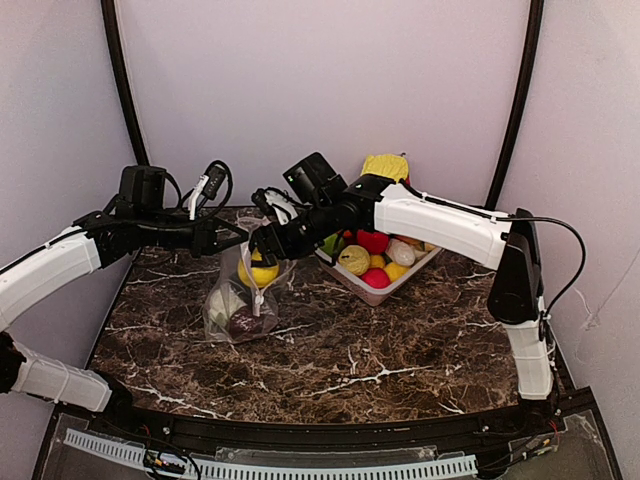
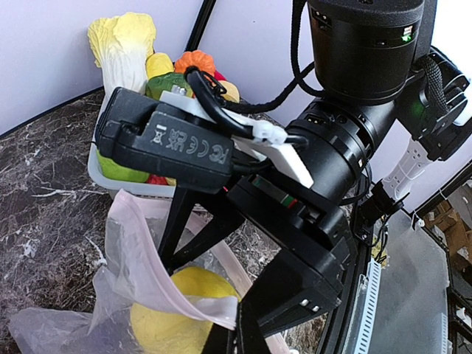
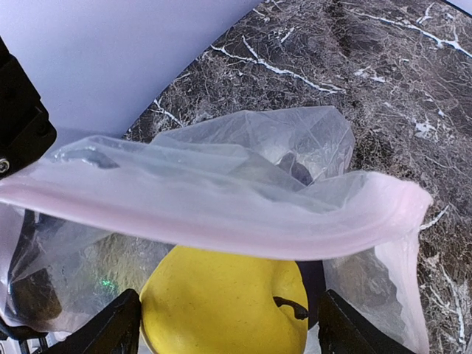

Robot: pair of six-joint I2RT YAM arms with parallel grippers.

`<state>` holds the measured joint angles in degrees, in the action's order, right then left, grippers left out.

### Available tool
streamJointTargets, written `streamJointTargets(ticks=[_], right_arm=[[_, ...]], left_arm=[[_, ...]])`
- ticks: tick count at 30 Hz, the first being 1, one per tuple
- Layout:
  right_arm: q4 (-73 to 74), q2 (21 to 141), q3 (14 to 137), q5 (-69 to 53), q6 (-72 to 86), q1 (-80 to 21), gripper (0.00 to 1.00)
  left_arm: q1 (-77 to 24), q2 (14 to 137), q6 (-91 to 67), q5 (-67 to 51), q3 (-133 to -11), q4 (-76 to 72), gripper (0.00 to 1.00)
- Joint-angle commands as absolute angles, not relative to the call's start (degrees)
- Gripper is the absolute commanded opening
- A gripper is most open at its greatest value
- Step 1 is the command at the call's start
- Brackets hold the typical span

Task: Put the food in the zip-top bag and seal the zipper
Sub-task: Place the fake fruit in the zipper food storage bag.

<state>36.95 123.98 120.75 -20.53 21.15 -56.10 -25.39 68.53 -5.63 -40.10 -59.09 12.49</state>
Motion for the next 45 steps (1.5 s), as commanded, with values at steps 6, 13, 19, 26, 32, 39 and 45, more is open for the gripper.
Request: streamJointTargets(ticks=[6,13,19,26,32,39,45], right_arm=[[34.25,123.37,121.45,-20.52,20.96,-56.75,0.87],[33.78,121.94,121.34,-19.82,20.27,-56.77,0.9],[33.73,119.6,120.15,-17.54,18.99,-56.77,0.91],[34.19,115.67,118.16,-13.46,17.46,-56.77,0.91],[34.39,112.12,114.62,-7.73,17.36,-56.33,0.92],[32.44,108.91,106.71,-6.96,21.77,-53.09,0.81],[31.31,110.76,104.66,-11.54,23.99,-52.54,0.67]], left_arm=[[-25.47,66.93,-5.74,-41.13,-59.18,11.41,0.01],[-25.49,66.88,-5.8,-41.11,-59.17,11.34,0.01],[-25.49,66.99,-5.74,-41.07,-59.11,11.34,0.01],[-25.49,67.06,-5.77,-40.8,-59.11,11.3,0.01],[-25.49,67.06,-5.78,-40.79,-59.13,11.29,0.01],[-25.49,66.8,-5.72,-40.61,-58.99,11.29,0.01],[-25.49,66.8,-5.66,-40.55,-59.11,11.36,0.01]])
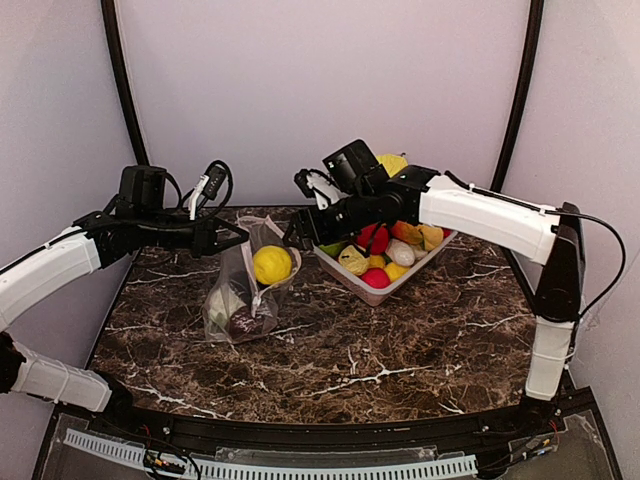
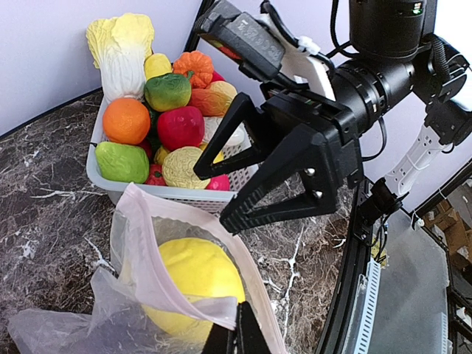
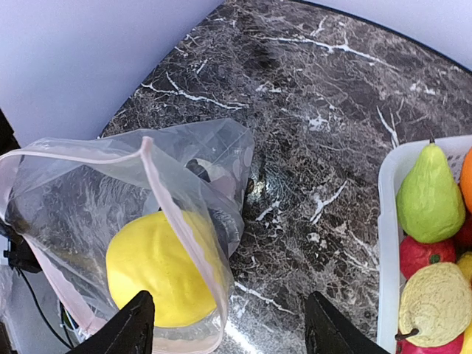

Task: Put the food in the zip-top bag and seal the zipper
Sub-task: Place the fake fruit in the zipper food storage bag, then adjust the zipper food storage bag at the center of the board.

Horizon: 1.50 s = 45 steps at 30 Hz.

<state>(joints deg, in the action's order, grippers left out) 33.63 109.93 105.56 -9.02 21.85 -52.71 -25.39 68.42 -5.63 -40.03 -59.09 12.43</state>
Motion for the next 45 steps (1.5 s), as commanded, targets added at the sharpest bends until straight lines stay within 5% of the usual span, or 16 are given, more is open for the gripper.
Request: streamJointTargets(ticks=[1,22,28,45], right_arm=[[31.29,111.02,104.59,-11.74,24.27,-52.56,0.65],[30.38,112.67,102.28,-14.02,26.95,-52.21,0.33],[29.77,112.59,102.33,-15.82,27.15,-52.16,0.01],[28.87,105.79,111.67,-27.72,22.87,-57.4,0.0]], left_arm=[[-25.49,66.73,-5.66,-40.48,-59.08,11.35,0.01],[-25.49,66.56,-5.38,-40.12,-59.16,11.67,0.01],[-25.49,66.86,-5.37,-39.71,-59.2,11.79,0.01],[-25.31,62.88,-6.65,-32.93,-74.15,28.57,0.01]])
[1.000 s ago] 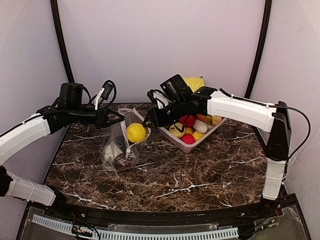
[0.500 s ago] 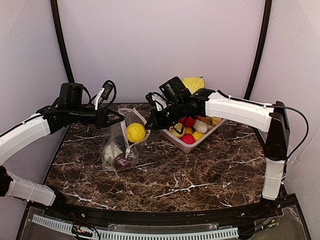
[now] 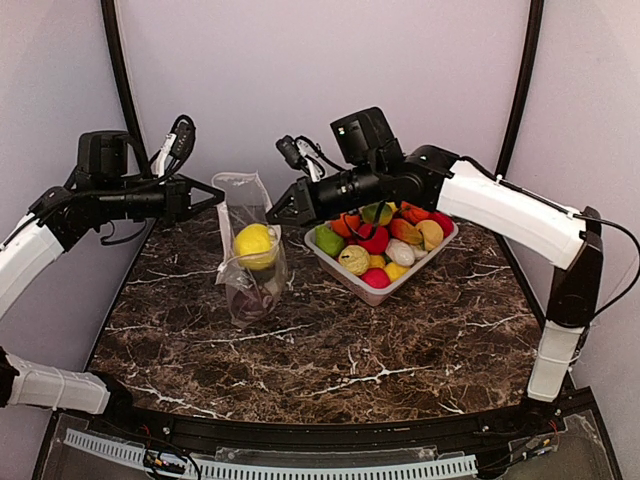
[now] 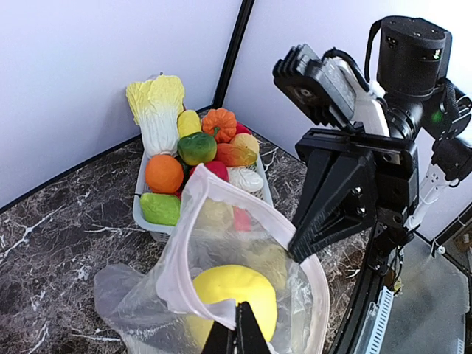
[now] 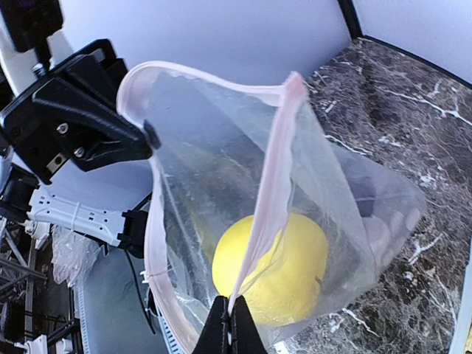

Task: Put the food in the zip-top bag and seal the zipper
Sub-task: Adjust the zipper food storage bag at the center of the board.

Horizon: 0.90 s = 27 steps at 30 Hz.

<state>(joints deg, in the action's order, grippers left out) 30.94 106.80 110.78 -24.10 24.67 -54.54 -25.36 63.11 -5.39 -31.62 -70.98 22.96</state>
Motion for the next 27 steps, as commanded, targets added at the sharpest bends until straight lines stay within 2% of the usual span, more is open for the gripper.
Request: streamJointTargets(ticks=[1,6,8,12,13,14,15,17,20,24,27], right_arm=[[28.49,105.56,111.63,-27.49,22.63,-58.14,0.0],[20.39,102.12,105.65,-25.01,25.21,-60.81,0.0],[14.41,99.95,100.52,-23.18,28.94,-60.92,0.0],[5.2,96.69,92.02,-14.58,35.27,-60.97,0.0],[4.01,96.48,90.94,-12.06,36.61,-60.95,0.0],[3.16,96.42,90.12,-9.71,38.0,-60.96,0.0],[2.39,96.46,89.45,-7.9,39.16,-60.98,0.0],[1.05,96.84,89.01,-5.55,40.6,-60.92,0.0],[1.02,97.8,89.51,-2.5,41.58,-60.98,0.0],[2.17,98.95,90.93,0.47,41.62,-60.99,0.0],[3.0,99.83,92.1,2.71,41.25,-60.97,0.0]], left_arm=[[-25.31,63.47,-6.71,-34.31,-75.1,30.13,0.01],[-25.31,65.01,-6.73,-35.44,-76.04,32.98,0.01],[-25.31,64.89,-6.62,-34.63,-74.96,32.54,0.04],[-25.31,63.91,-5.22,-29.89,-71.2,32.36,0.23],[-25.31,63.51,-4.76,-28.17,-70.45,32.4,0.35],[-25.29,62.44,-3.89,-24.69,-68.74,32.38,0.42],[-25.3,61.63,-3.31,-23.33,-67.86,32.23,0.53],[-25.31,58.65,-1.74,-21.08,-65.17,31.29,0.68],[-25.31,51.83,-1.08,-22.63,-61.08,29.17,0.84],[-25.31,44.08,-4.21,-28.21,-56.09,26.87,0.95],[-25.31,40.26,-8.57,-32.98,-52.81,26.14,0.98]])
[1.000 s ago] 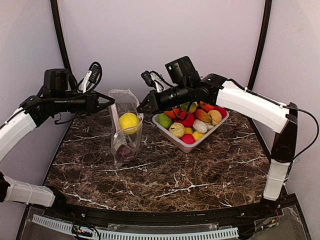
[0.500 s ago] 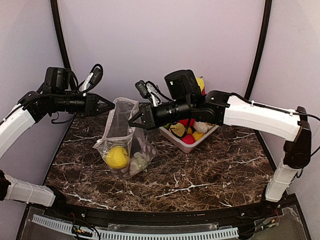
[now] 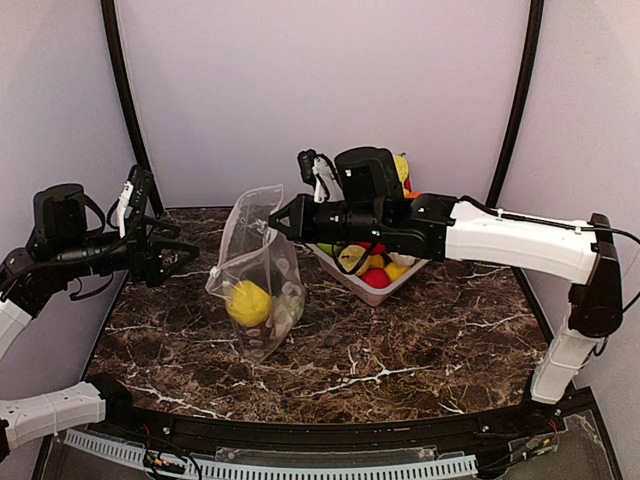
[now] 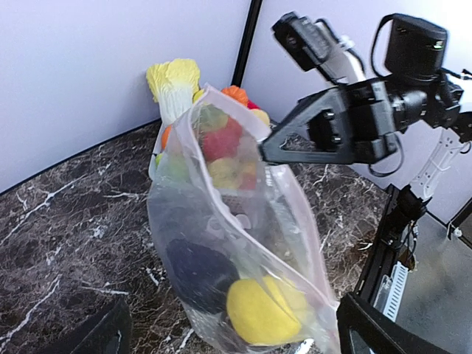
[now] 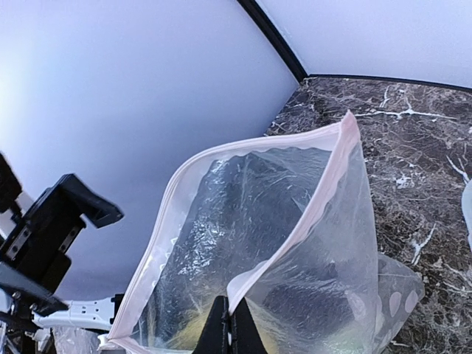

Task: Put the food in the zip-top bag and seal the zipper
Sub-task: Adjust the zipper food storage bag at the center of the board, then pass from the right arm to the left

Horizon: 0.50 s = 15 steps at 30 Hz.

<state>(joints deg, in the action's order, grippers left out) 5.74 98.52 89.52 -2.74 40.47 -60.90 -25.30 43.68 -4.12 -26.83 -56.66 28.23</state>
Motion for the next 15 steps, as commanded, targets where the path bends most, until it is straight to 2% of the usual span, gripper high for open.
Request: streamJointTargets(ticks=[1,4,9,11,14,15], right_arm=[[3.19,99.96,92.35,3.11,41.16,-60.96,0.0],[3.3,100.64,92.99,3.66,40.73,-60.99,0.0],[3.16,101.21,93.34,3.08,40.58,-60.93,0.0],[3.05,101.52,93.49,2.68,40.67,-60.96,0.0],[2.92,101.73,93.6,2.23,40.71,-60.92,0.0],[2.87,101.77,93.68,2.16,40.79,-60.93,0.0]], left_arm=[[-25.31,39.82,-9.52,-33.89,-51.24,25.85,0.99],[-25.31,38.24,-13.56,-37.68,-47.38,24.25,0.99],[-25.31,36.57,-14.69,-37.06,-44.42,21.43,0.99],[-25.3,37.48,-14.91,-36.64,-44.0,20.38,0.94],[-25.31,39.22,-15.36,-37.57,-43.9,18.39,0.74],[-25.31,39.95,-15.44,-37.98,-43.92,18.07,0.7]])
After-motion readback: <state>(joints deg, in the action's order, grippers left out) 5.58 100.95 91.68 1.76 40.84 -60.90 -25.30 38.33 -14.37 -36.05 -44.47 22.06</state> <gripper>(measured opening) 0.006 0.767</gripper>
